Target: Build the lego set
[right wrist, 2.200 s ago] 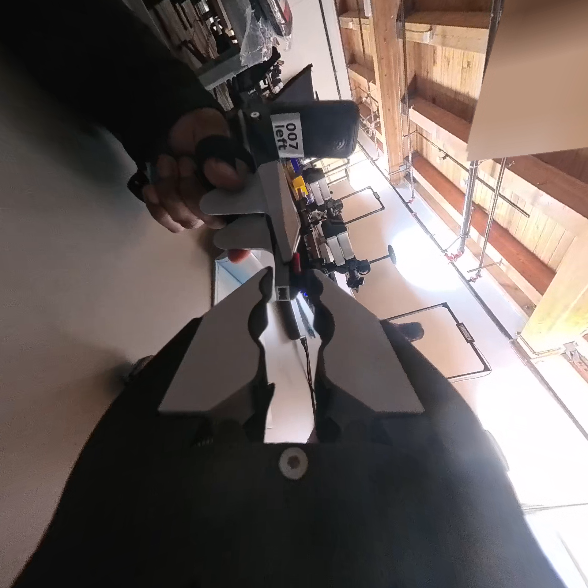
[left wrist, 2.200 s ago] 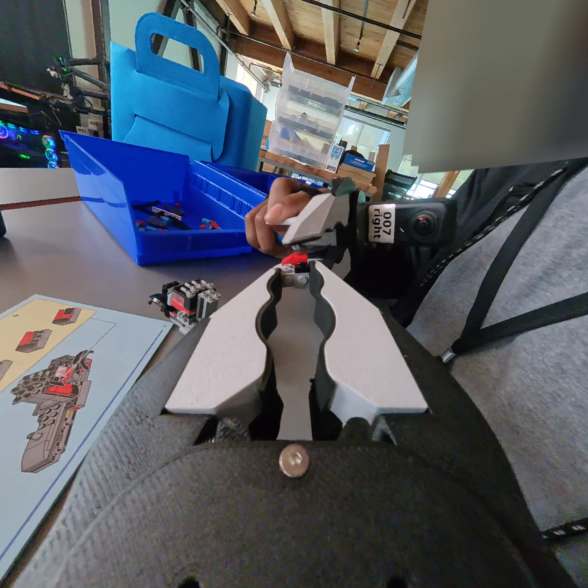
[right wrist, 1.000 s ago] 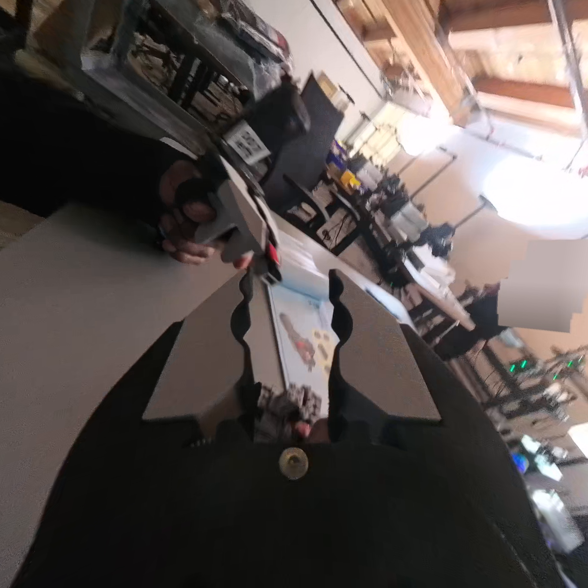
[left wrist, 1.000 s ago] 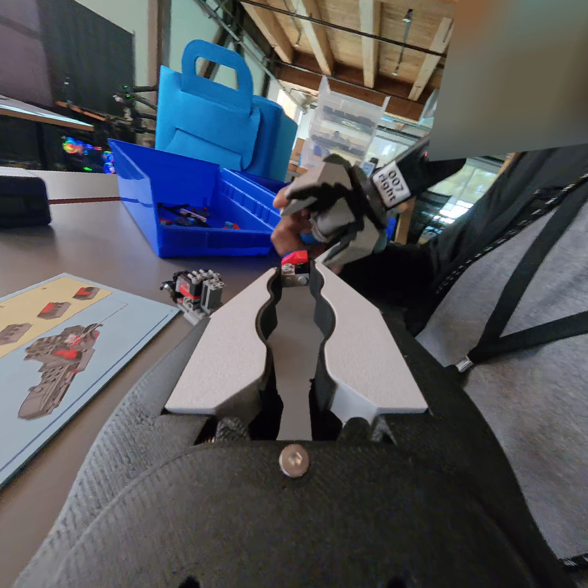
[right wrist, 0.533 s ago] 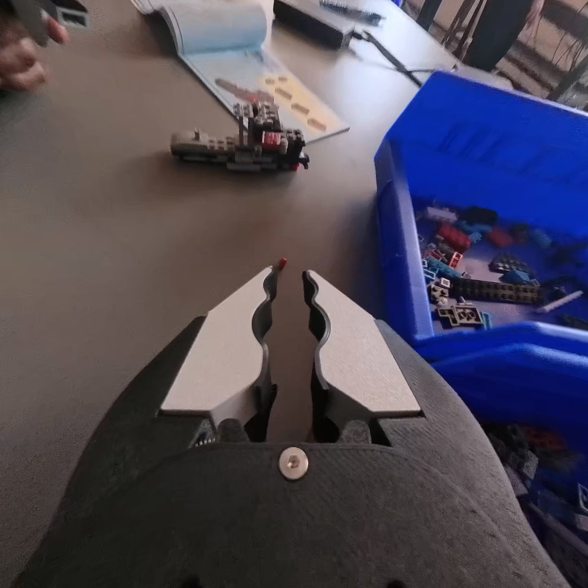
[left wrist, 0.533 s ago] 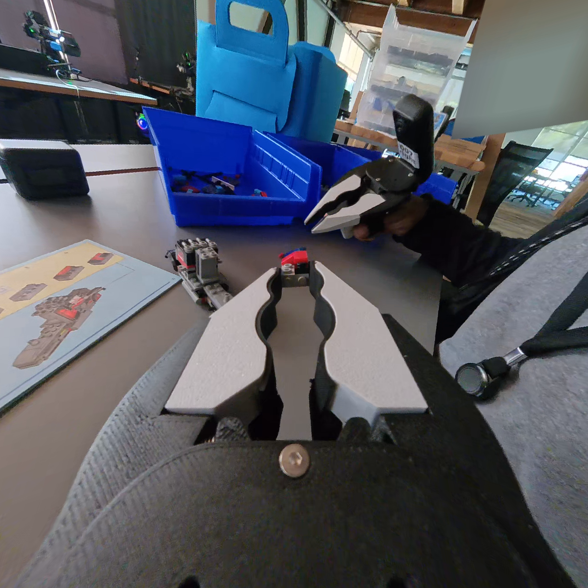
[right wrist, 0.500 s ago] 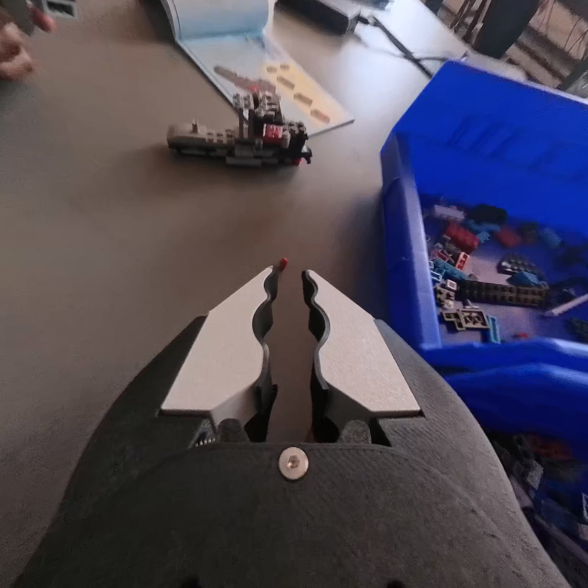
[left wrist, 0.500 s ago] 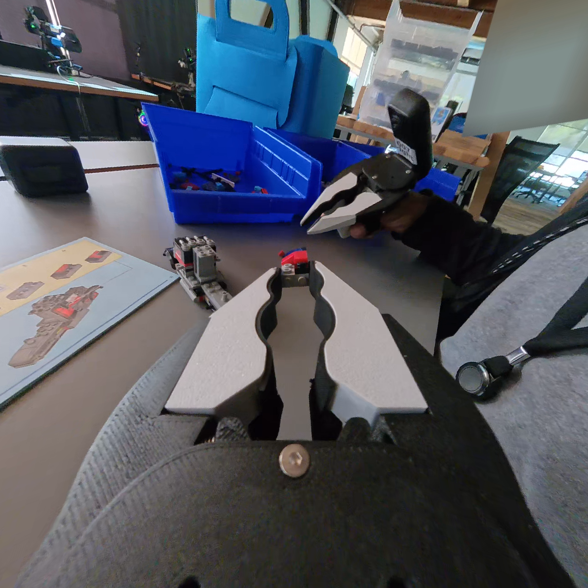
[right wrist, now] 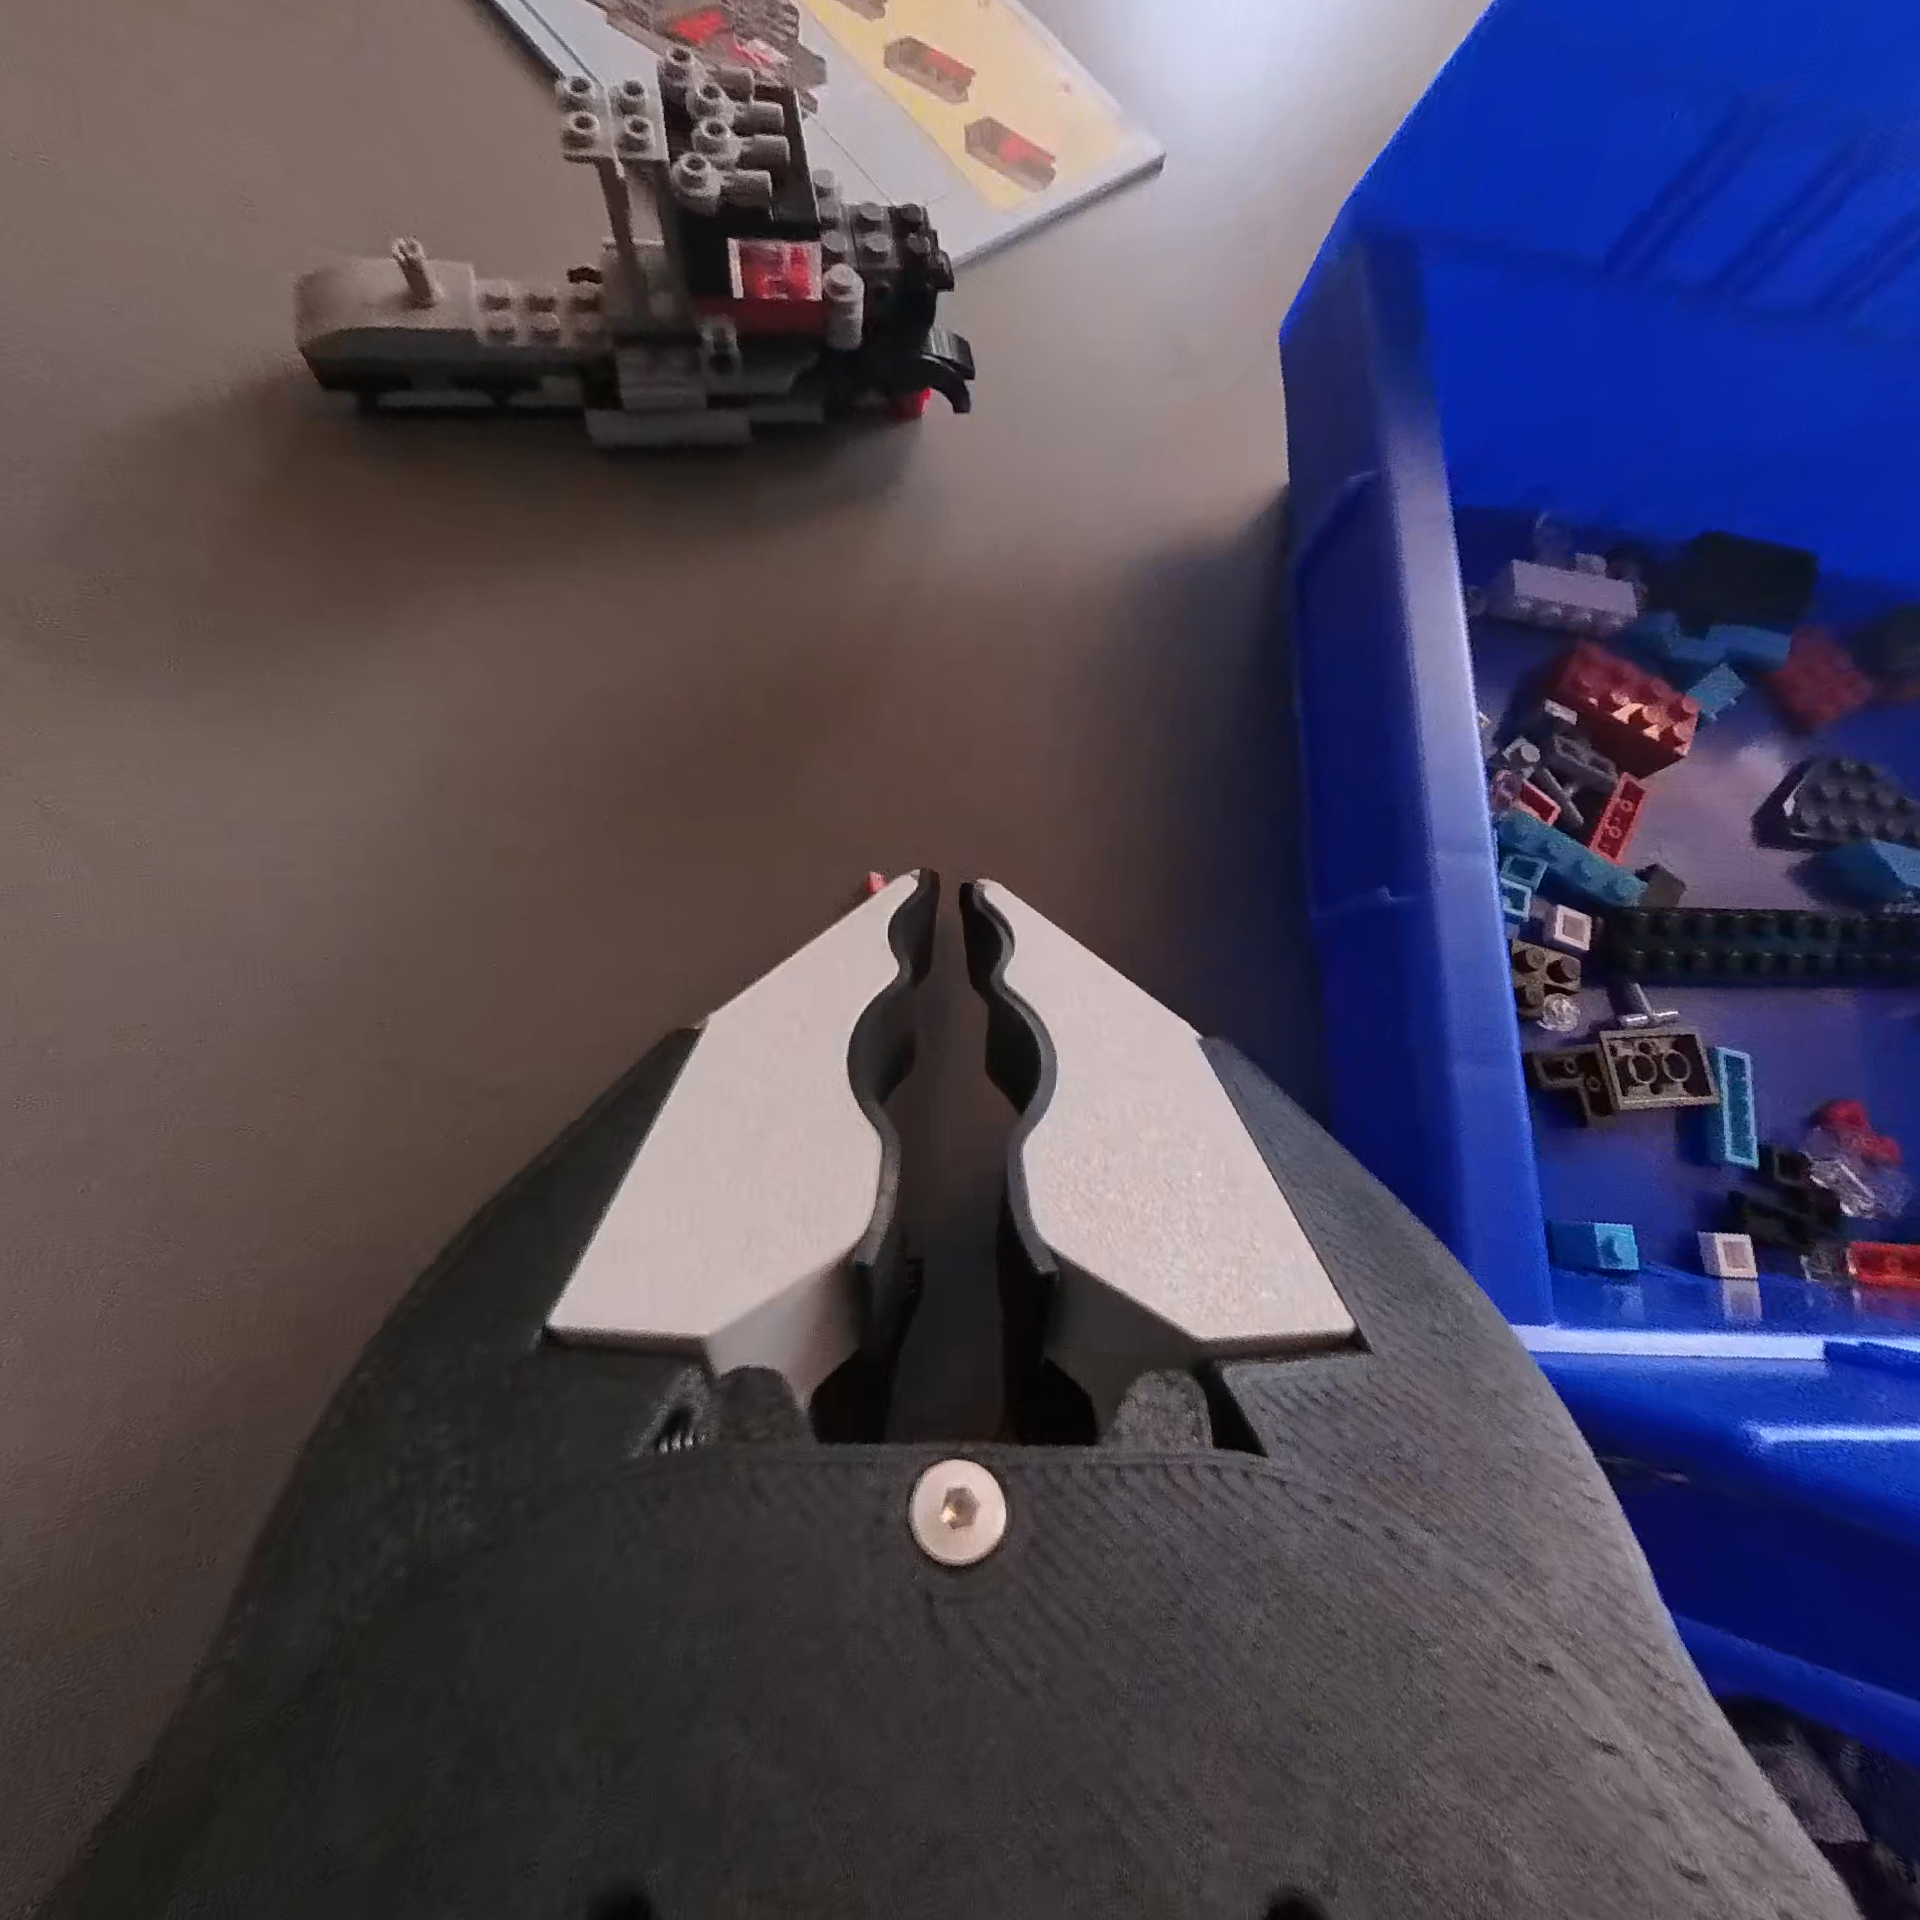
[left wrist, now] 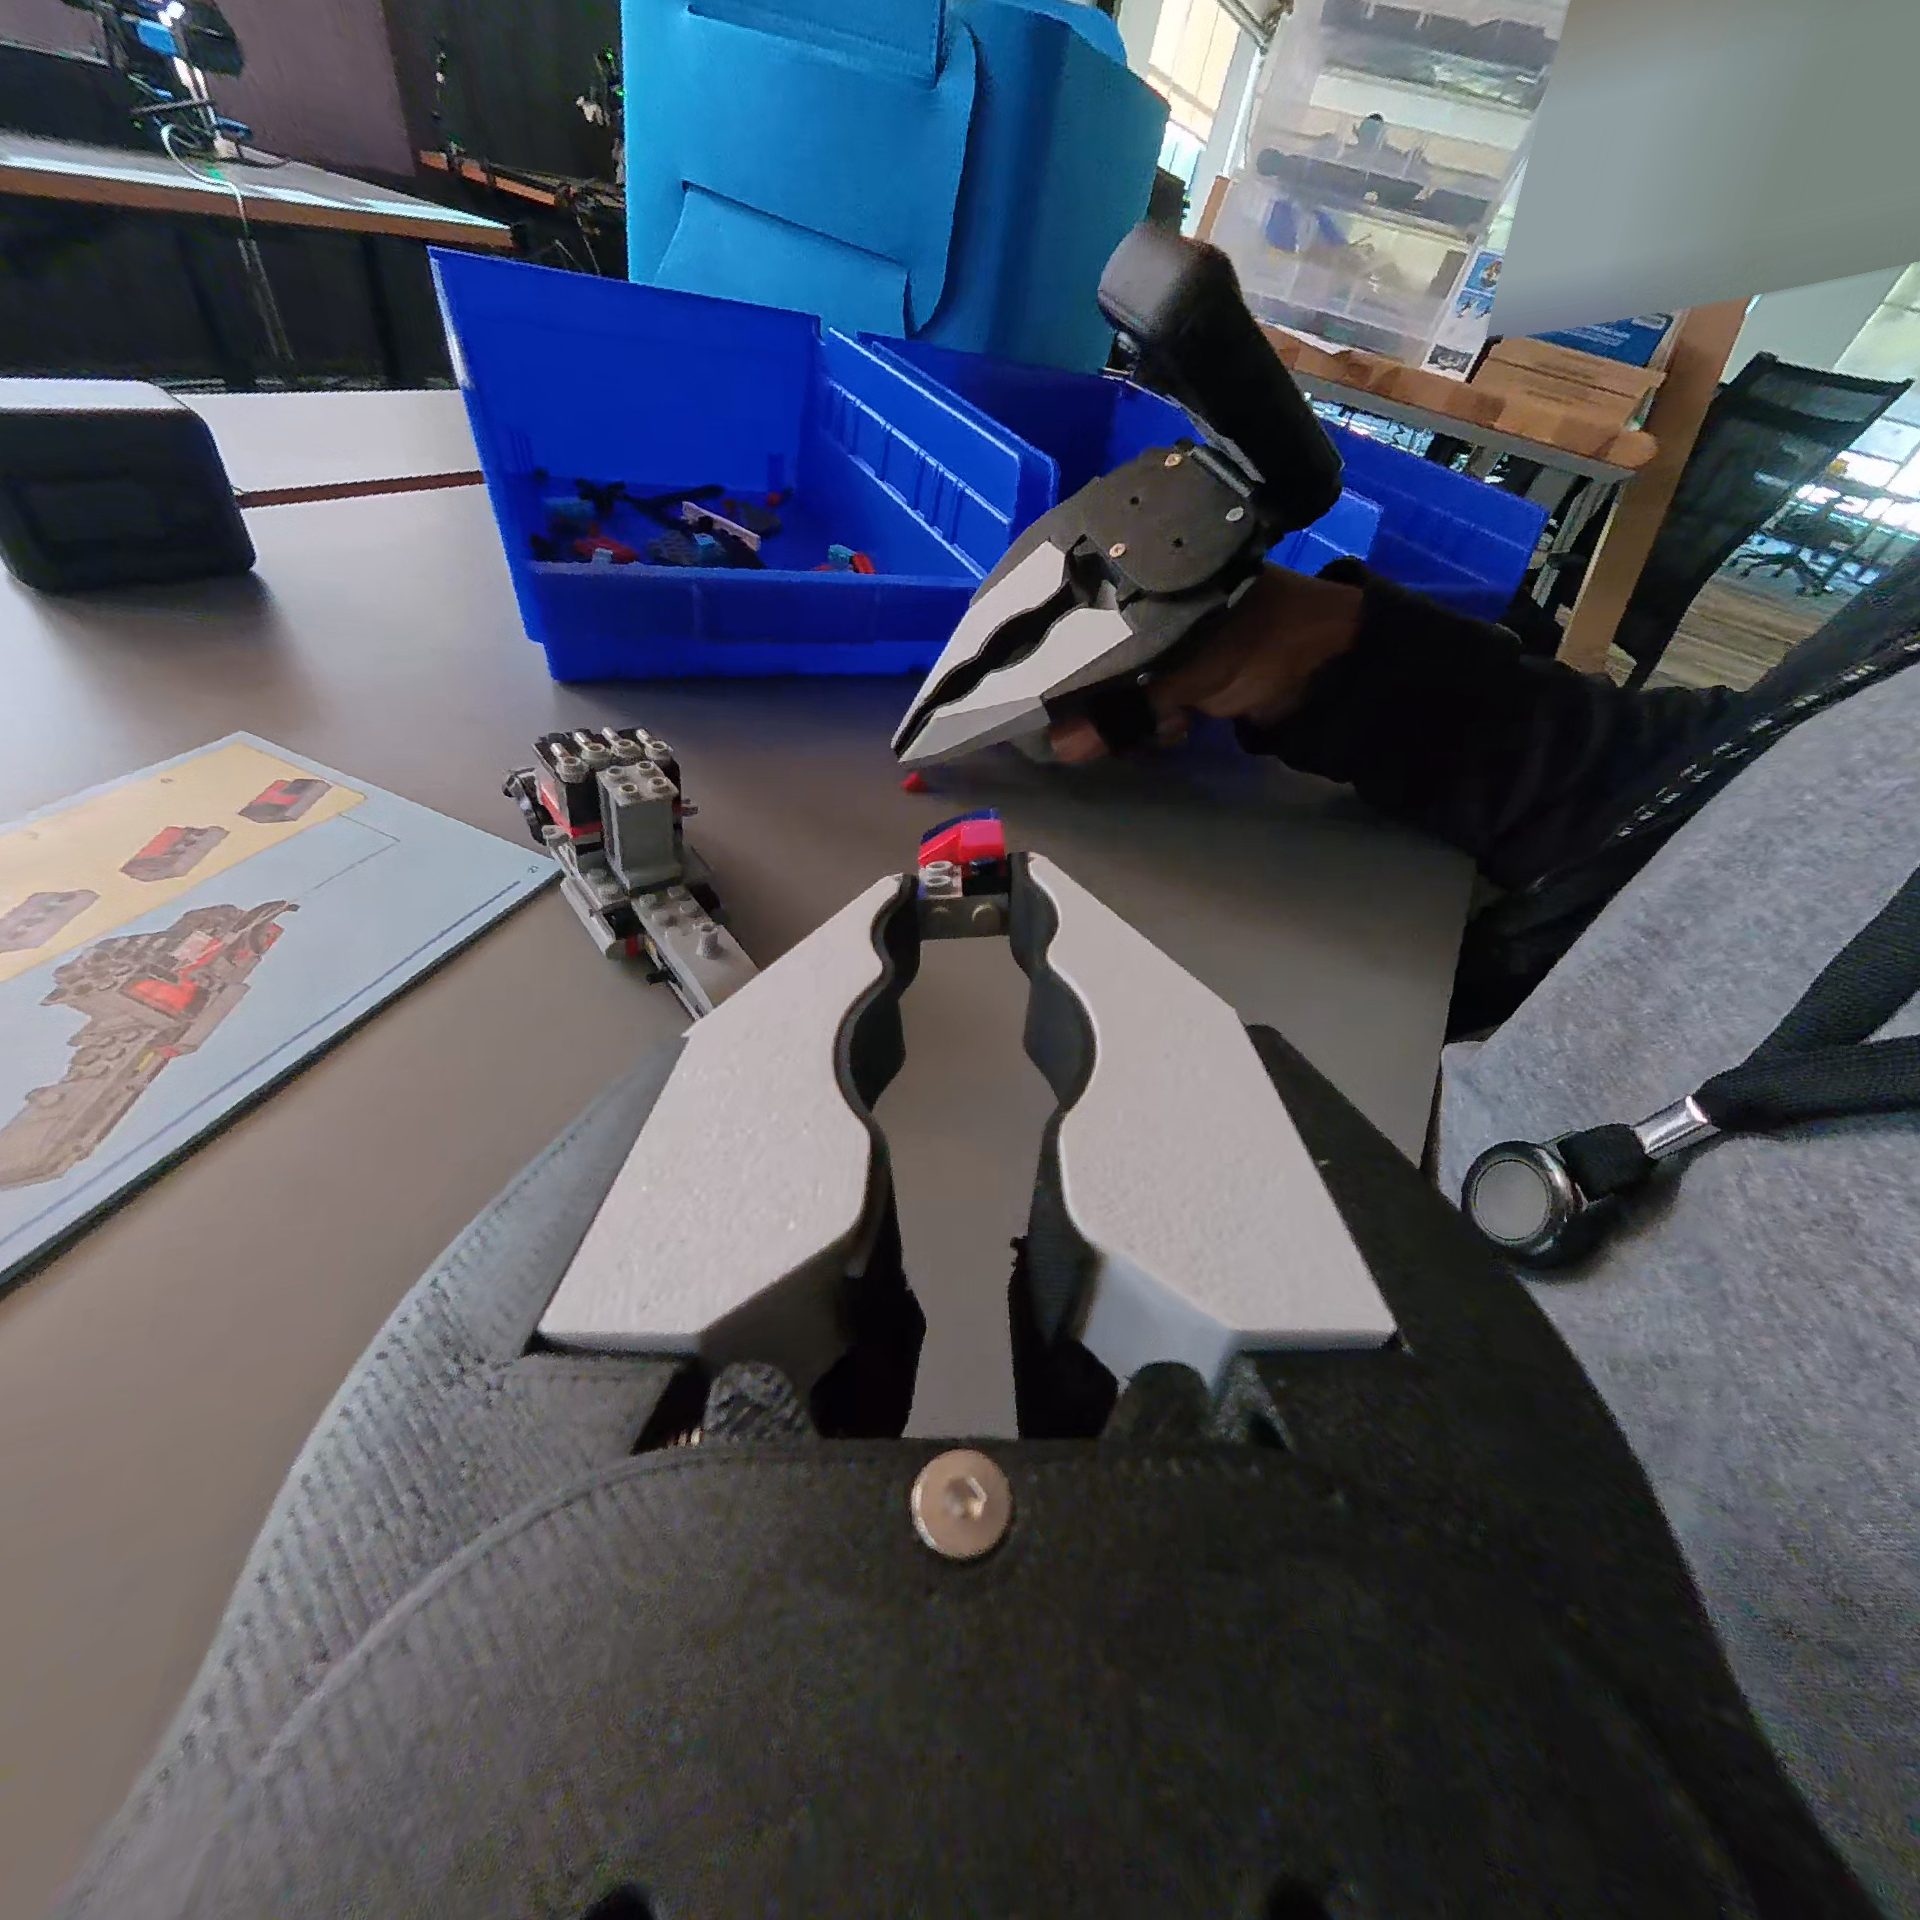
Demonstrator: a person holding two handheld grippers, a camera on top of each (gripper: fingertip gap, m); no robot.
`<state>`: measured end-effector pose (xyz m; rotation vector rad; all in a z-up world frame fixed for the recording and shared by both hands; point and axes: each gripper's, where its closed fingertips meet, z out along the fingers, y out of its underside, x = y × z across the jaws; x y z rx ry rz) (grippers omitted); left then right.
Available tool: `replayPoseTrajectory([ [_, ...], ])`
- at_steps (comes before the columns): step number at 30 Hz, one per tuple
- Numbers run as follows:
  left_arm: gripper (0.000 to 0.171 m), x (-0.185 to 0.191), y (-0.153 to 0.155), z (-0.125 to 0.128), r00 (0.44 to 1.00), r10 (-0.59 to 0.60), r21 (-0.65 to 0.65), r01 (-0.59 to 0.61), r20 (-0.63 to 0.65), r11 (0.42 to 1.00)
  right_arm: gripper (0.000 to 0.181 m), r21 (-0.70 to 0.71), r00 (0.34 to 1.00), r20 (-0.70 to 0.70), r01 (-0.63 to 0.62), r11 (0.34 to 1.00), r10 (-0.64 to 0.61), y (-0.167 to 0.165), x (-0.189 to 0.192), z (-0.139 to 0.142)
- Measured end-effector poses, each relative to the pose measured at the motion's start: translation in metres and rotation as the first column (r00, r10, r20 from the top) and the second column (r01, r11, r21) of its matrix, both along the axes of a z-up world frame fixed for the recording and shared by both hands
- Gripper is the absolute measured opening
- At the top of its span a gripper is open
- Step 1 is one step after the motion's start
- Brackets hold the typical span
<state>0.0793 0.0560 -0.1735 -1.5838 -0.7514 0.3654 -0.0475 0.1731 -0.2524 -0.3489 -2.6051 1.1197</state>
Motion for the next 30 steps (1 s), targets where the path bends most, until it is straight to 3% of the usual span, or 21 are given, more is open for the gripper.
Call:
replayPoseTrajectory([
  [6, 0.017, -0.004, 0.003, 0.001, 0.999, -0.047, 0.018, 0.047, 0.006, 0.999, 0.010, -0.094, 0.999, -0.009, -0.035, 0.995, 0.034, -0.002, 0.006, 0.013],
  [12, 0.017, -0.013, 0.006, 0.002, 0.996, -0.084, 0.009, 0.085, -0.009, 0.996, 0.011, -0.017, 0.998, 0.004, -0.060, 0.998, 0.060, -0.004, 0.009, 0.001],
  [18, 0.017, -0.027, 0.014, 0.005, 0.990, -0.129, -0.025, 0.127, -0.065, 0.992, 0.007, 0.011, 0.999, 0.052, -0.005, 1.000, 0.005, 0.000, 0.002, -0.005],
  [25, 0.017, -0.041, 0.026, 0.007, 0.979, -0.180, -0.034, 0.178, -0.090, 0.983, 0.007, -0.039, 1.000, 0.030, 0.001, 0.999, 0.001, 0.004, 0.007, 0.002],
  [30, 0.017, -0.038, 0.031, 0.004, 0.977, -0.177, -0.092, 0.166, -0.119, 0.982, 0.009, 0.030, 1.000, -0.007, 0.003, 1.000, -0.003, 0.002, 0.018, -0.005],
])
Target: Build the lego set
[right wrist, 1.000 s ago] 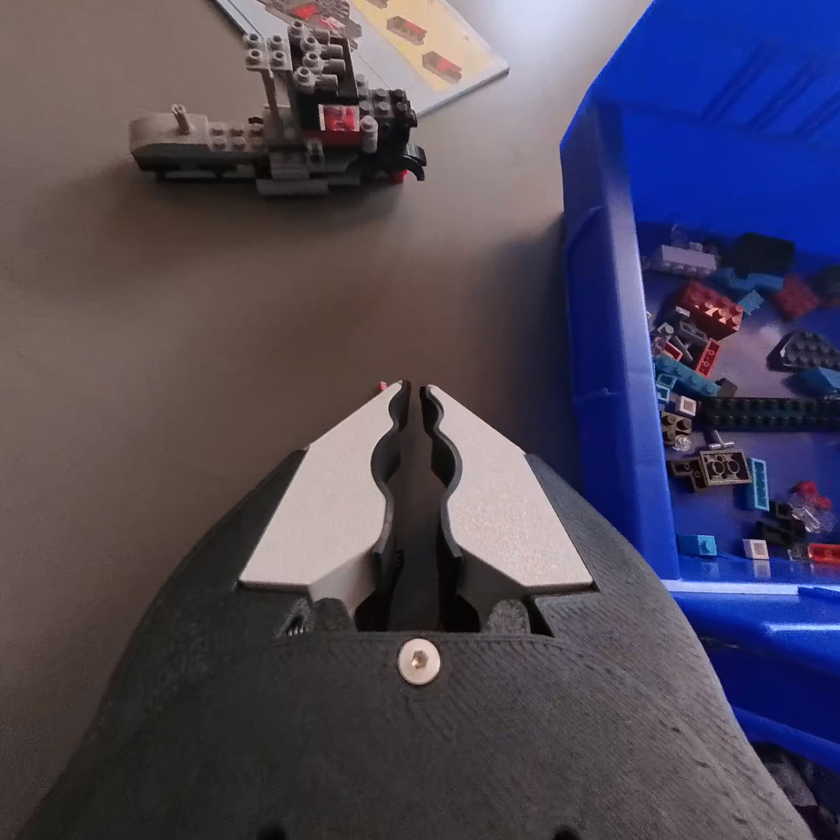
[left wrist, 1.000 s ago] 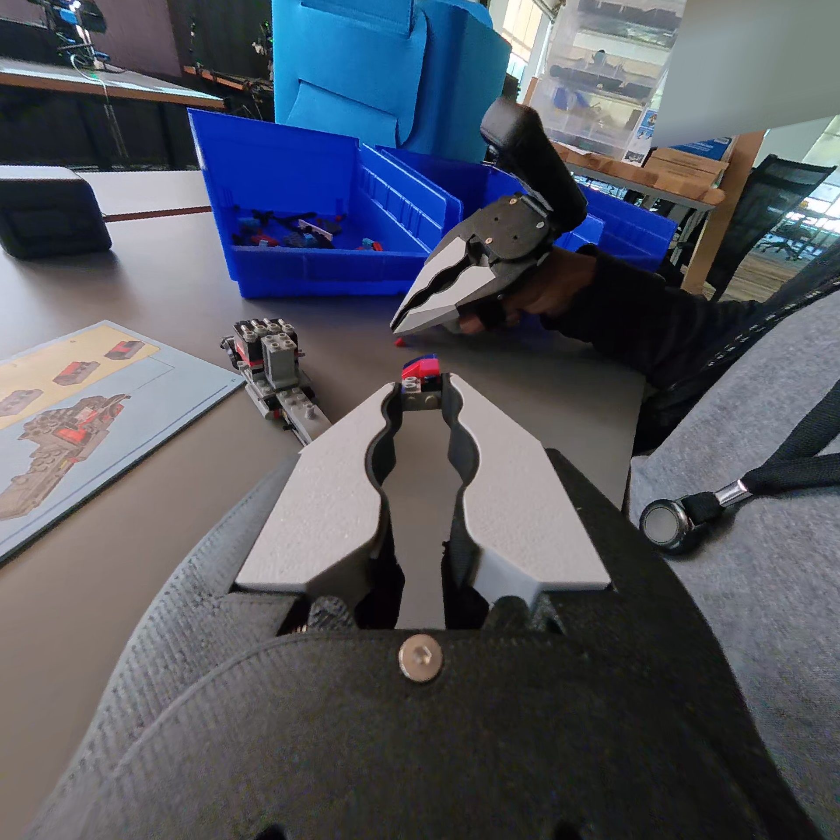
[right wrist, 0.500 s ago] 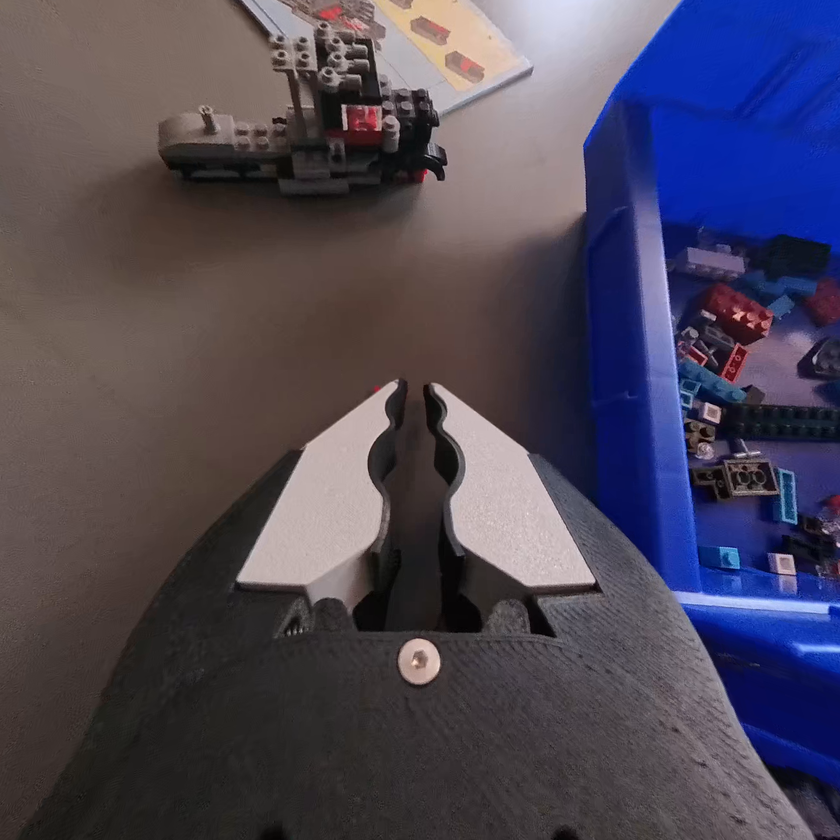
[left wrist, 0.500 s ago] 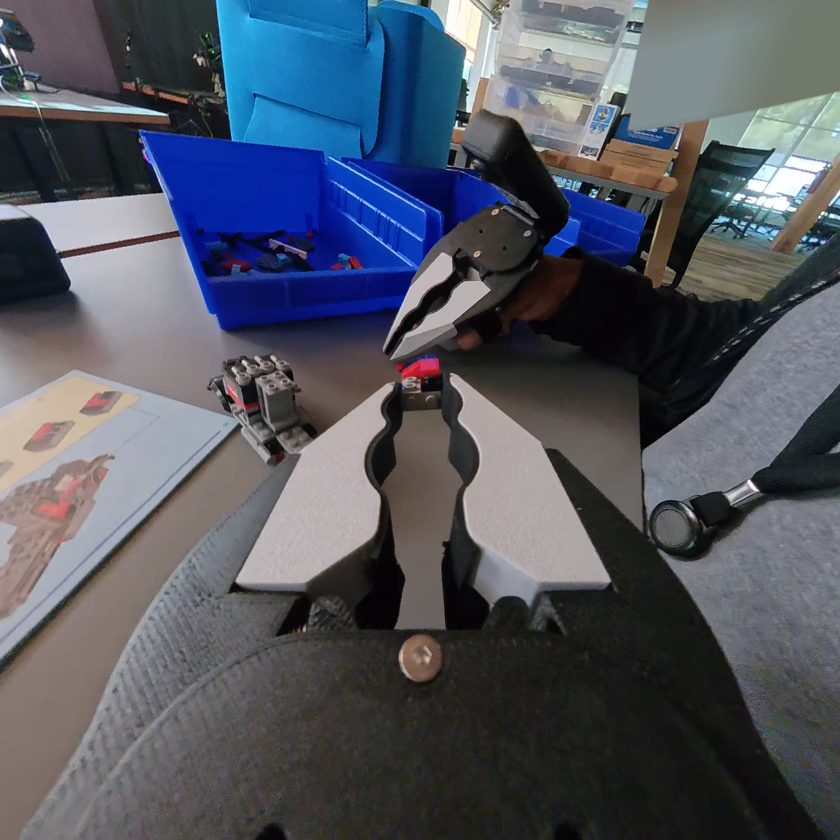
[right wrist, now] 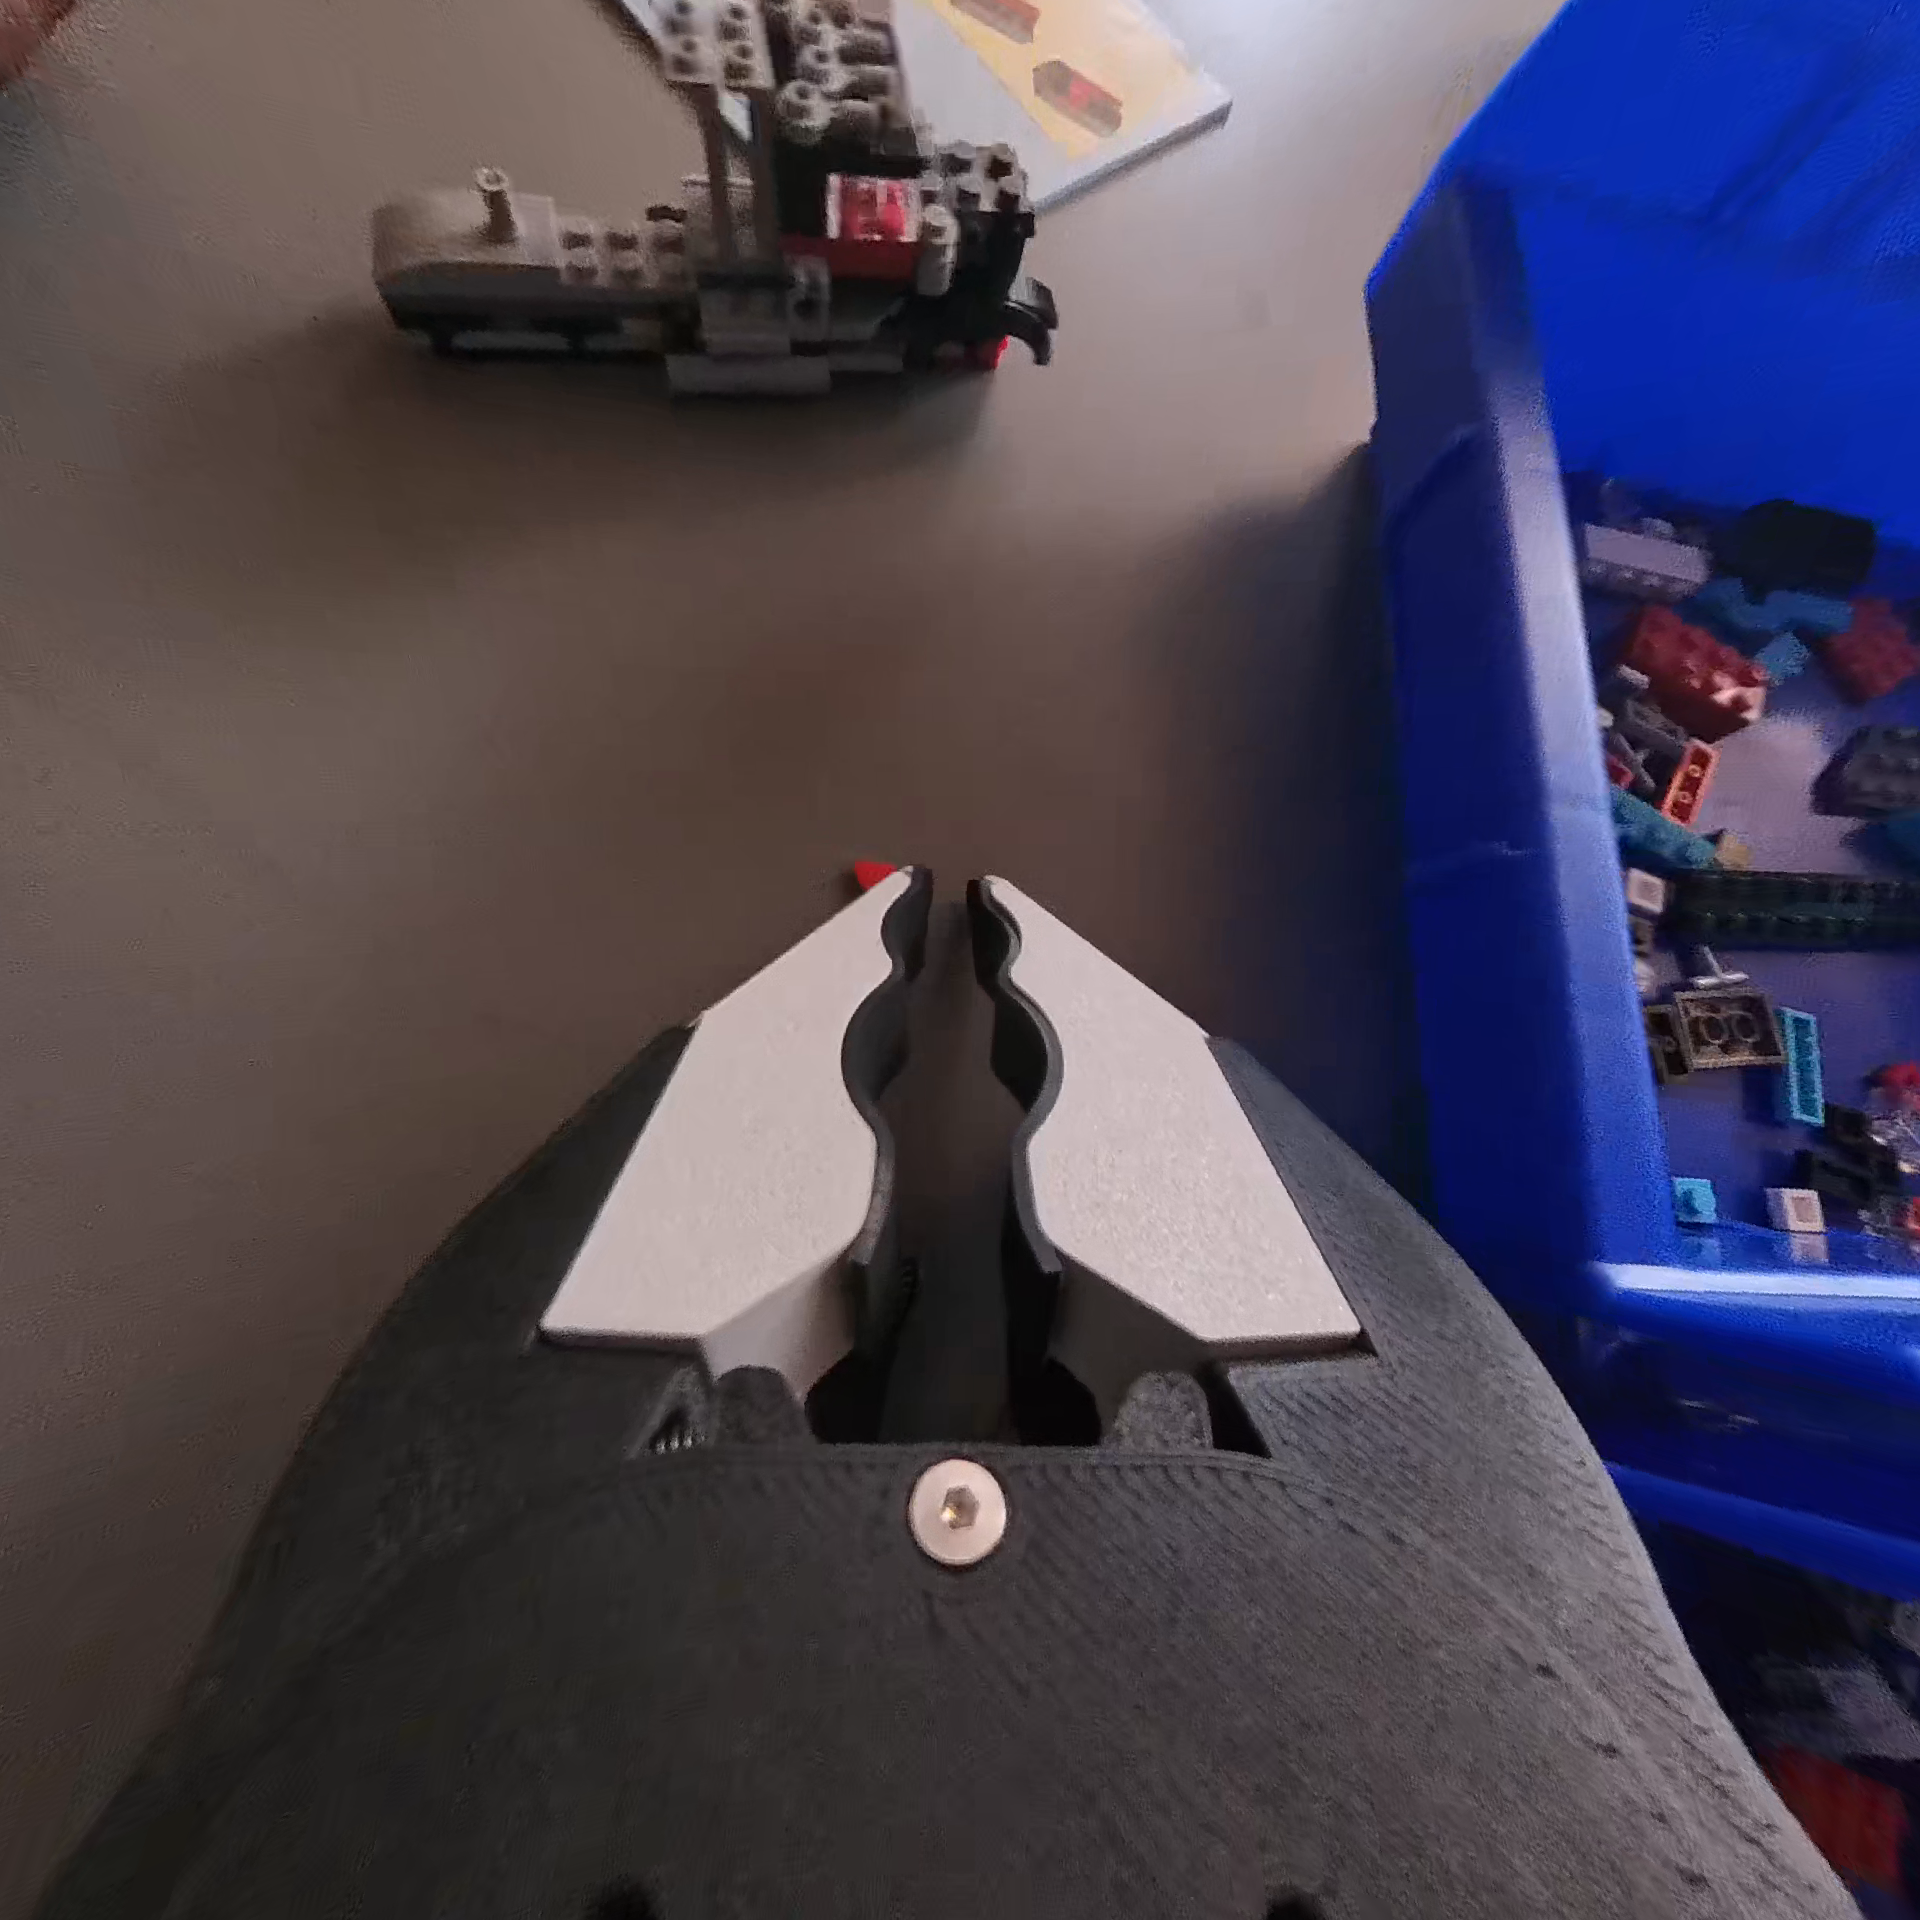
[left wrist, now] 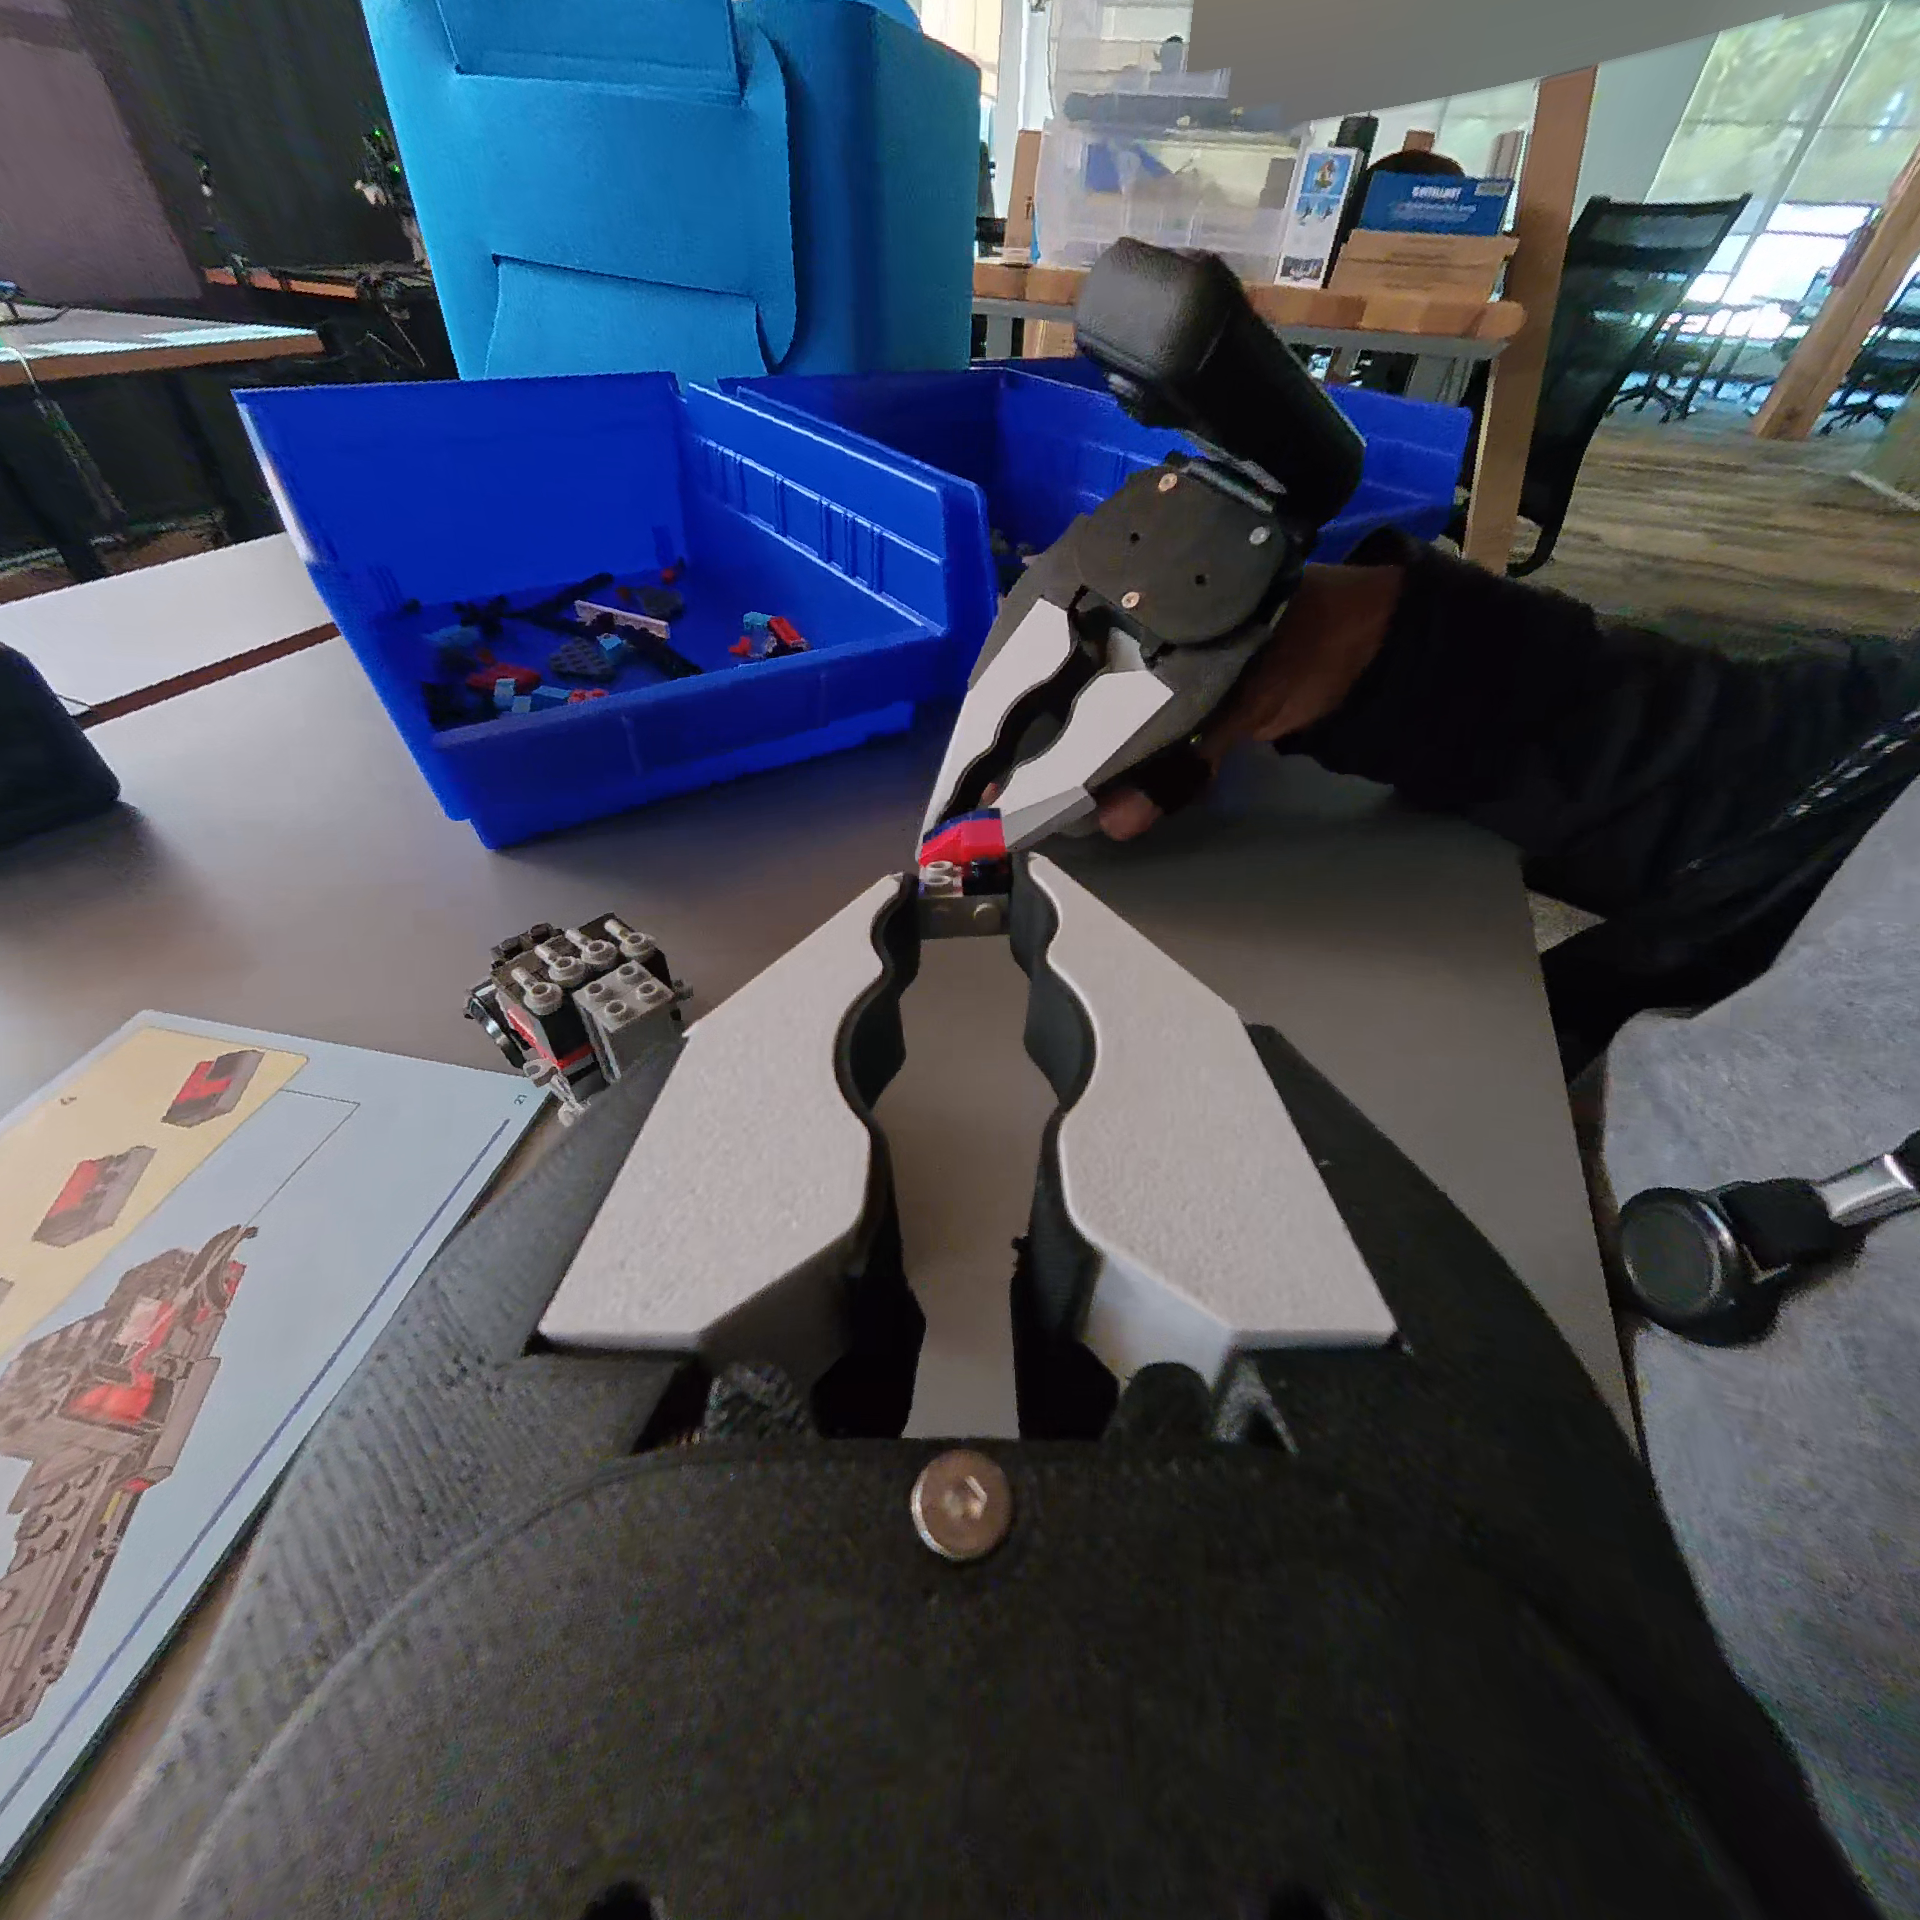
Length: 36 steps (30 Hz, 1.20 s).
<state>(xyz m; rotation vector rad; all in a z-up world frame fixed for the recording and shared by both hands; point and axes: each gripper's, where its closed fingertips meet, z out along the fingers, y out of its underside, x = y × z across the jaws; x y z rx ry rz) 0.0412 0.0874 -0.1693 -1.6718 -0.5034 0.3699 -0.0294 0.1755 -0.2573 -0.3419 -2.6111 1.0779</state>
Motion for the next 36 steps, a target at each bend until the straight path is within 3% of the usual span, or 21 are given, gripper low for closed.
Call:
replayPoseTrajectory([
  [13, 0.017, 0.020, -0.005, 0.011, 0.997, 0.001, 0.026, 0.001, -0.083, 1.000, 0.019, 0.006, 0.999, -0.037, 0.023, 1.000, -0.023, -0.019, 0.033, 0.001],
  [20, 0.017, 0.023, -0.011, 0.017, 0.995, 0.016, 0.059, -0.010, -0.098, 0.998, 0.029, 0.006, 0.999, -0.051, 0.017, 1.000, -0.016, -0.021, 0.034, 0.003],
  [25, 0.017, 0.022, -0.015, 0.013, 0.994, 0.036, 0.048, -0.031, -0.099, 0.998, 0.029, 0.002, 0.995, -0.053, 0.079, 0.997, -0.079, -0.002, 0.017, 0.003],
  [36, 0.017, 0.026, -0.020, 0.019, 0.989, 0.067, 0.083, -0.056, -0.132, 0.995, 0.027, 0.014, 0.997, -0.076, 0.018, 1.000, -0.017, -0.024, 0.025, 0.003],
])
